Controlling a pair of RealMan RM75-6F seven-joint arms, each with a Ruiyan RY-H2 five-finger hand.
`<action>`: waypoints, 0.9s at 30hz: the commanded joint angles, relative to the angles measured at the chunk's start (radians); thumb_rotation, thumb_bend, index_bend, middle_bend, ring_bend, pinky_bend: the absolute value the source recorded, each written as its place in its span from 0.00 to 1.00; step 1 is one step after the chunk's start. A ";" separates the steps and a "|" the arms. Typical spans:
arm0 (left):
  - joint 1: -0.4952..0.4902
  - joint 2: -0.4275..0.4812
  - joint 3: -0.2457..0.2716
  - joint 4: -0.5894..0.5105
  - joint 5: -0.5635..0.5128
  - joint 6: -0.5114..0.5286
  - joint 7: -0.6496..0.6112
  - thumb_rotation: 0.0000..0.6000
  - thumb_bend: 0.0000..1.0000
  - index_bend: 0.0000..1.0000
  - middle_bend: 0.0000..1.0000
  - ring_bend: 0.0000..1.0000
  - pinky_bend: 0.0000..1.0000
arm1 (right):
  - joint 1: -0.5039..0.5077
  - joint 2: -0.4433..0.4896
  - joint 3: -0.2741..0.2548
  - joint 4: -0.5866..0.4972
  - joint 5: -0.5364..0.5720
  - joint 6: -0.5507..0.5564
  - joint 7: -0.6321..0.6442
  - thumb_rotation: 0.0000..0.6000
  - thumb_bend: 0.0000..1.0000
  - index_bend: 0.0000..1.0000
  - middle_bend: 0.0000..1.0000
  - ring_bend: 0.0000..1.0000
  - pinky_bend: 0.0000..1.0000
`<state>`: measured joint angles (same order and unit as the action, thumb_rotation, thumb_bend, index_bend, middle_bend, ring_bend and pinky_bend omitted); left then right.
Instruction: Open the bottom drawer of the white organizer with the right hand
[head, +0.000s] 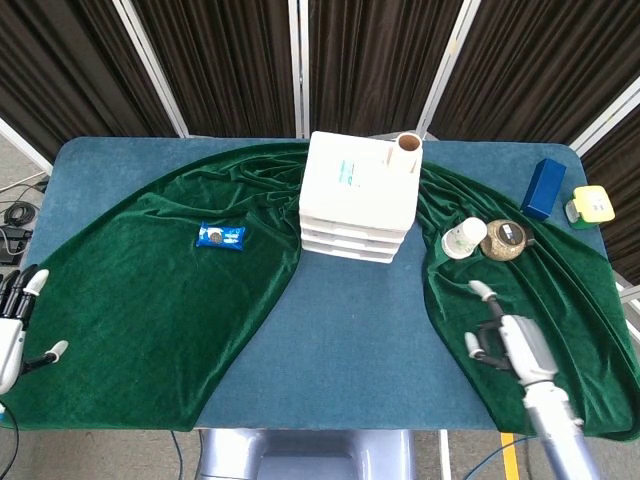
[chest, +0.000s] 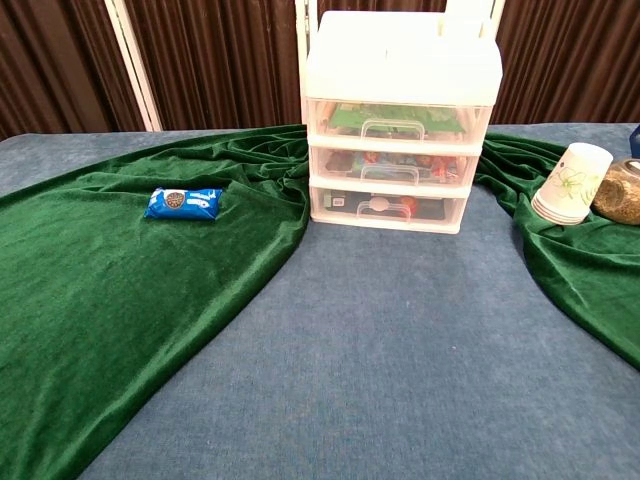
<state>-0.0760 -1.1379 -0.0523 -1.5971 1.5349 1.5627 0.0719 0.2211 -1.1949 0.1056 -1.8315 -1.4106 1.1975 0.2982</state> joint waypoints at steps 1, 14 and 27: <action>0.001 0.003 0.000 0.001 -0.001 -0.001 -0.009 1.00 0.11 0.00 0.00 0.00 0.00 | 0.111 -0.041 0.044 -0.128 0.160 -0.226 0.205 1.00 0.48 0.06 0.84 0.91 0.81; 0.003 0.019 -0.009 0.006 -0.009 0.003 -0.066 1.00 0.11 0.00 0.00 0.00 0.00 | 0.271 -0.258 0.170 -0.049 0.439 -0.453 0.419 1.00 0.51 0.07 0.84 0.91 0.81; -0.003 0.023 -0.009 0.011 -0.013 -0.014 -0.082 1.00 0.11 0.00 0.00 0.00 0.00 | 0.387 -0.474 0.245 0.136 0.636 -0.462 0.372 1.00 0.51 0.10 0.83 0.90 0.81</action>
<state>-0.0787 -1.1149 -0.0613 -1.5862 1.5229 1.5492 -0.0090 0.5954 -1.6488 0.3396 -1.7168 -0.7909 0.7372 0.6789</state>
